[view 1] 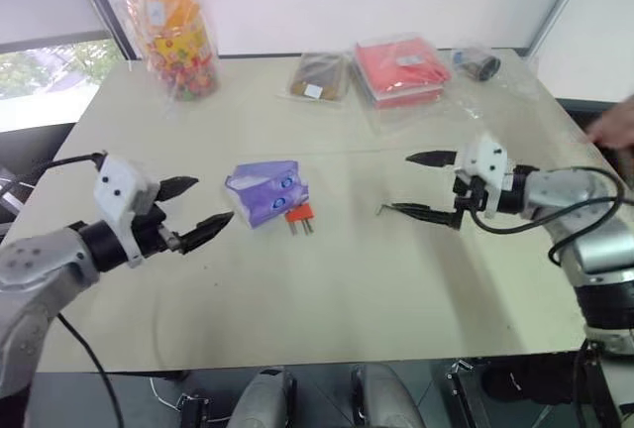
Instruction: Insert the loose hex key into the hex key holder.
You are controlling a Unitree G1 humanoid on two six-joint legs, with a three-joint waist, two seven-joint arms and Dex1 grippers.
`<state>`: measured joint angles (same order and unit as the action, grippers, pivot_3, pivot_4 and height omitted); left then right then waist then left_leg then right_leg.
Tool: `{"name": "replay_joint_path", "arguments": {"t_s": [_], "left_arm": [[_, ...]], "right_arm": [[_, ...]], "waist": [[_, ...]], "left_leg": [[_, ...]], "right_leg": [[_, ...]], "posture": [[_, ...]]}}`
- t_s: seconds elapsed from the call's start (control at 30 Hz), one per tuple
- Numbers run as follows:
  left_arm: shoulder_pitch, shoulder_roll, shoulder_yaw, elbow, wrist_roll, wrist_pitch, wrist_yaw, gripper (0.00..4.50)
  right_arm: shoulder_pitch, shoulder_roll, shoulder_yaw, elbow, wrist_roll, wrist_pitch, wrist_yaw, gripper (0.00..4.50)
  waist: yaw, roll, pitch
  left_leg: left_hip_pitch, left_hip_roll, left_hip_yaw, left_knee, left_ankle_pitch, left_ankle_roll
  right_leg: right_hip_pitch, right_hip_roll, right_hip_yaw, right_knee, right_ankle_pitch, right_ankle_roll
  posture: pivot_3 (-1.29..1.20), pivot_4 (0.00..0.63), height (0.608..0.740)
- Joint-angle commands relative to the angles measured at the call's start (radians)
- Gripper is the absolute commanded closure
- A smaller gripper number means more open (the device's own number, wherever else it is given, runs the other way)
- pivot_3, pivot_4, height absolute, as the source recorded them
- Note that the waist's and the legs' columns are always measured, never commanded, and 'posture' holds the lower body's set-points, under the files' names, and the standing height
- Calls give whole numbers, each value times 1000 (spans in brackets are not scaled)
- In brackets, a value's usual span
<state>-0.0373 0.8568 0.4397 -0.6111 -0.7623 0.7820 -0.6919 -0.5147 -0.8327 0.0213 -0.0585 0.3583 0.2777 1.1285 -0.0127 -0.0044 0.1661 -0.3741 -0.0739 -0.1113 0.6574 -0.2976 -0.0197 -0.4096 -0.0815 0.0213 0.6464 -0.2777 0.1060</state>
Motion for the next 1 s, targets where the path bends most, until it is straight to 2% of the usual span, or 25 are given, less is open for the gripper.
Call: {"name": "replay_joint_path", "arguments": {"t_s": [0.03,0.43,0.73,1.0], "left_arm": [[-15,41,41,12,-31,7,-33,103],[-35,40,45,18,-45,12,13,103],[-37,30,37,36,-44,11,31,103],[-62,-46,-26,109,-23,32,112,103]], "right_arm": [[-56,-11,-5,-47,28,25,40,0],[-124,27,-17,-69,42,67,31,0],[-112,23,-26,-36,33,35,51,0],[-98,27,-22,-57,31,34,41,0]], "waist": [[1,0,0],[2,0,1],[2,0,1],[2,0,1]], "left_leg": [[0,0,0,0,0,0],[-1,0,0,-1,0,0],[-1,0,1,-2,0,0],[-1,0,1,-2,0,-1]], "right_leg": [[0,0,0,0,0,0],[-1,-1,1,0,0,0],[-2,-1,1,0,0,0],[-2,-1,1,0,0,0]], "posture": [[0,150,740],[0,150,740],[0,150,740],[0,150,740]]}}
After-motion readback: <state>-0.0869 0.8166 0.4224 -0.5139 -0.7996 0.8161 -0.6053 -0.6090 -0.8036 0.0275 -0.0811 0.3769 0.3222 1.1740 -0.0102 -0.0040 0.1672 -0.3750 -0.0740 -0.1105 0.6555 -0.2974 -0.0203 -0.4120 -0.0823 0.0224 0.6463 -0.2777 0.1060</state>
